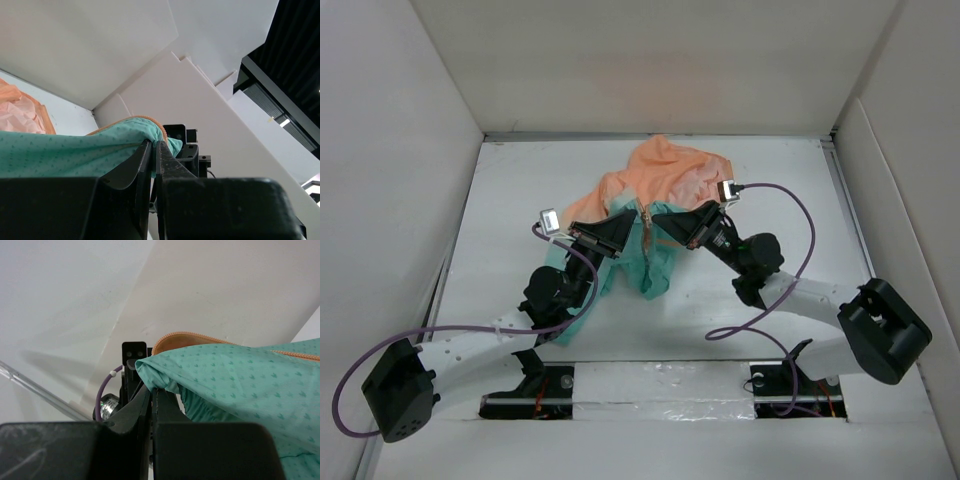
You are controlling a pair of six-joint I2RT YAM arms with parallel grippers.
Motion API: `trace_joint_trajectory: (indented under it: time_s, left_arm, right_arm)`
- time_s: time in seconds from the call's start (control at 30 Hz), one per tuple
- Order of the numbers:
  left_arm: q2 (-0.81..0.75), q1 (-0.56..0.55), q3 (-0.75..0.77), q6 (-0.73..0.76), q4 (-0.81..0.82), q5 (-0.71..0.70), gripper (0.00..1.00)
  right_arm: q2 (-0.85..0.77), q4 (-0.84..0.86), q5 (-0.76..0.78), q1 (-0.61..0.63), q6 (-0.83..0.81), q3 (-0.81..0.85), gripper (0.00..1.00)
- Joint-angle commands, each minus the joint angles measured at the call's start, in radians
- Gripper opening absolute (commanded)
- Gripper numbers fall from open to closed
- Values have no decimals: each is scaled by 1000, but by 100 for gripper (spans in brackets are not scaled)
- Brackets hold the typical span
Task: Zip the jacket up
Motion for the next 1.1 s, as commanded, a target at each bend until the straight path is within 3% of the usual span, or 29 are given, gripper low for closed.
trace_joint_trajectory:
  time_s: [0.0,1.07]
  left_arm:
    - [-8,-4,49,-13,40,19,0]
    - [5,-4,33,-40,50,53,0]
  right_arm:
    - [-18,522,8,11,-29,43,0]
    - [-26,522,44,11,-57,29,0]
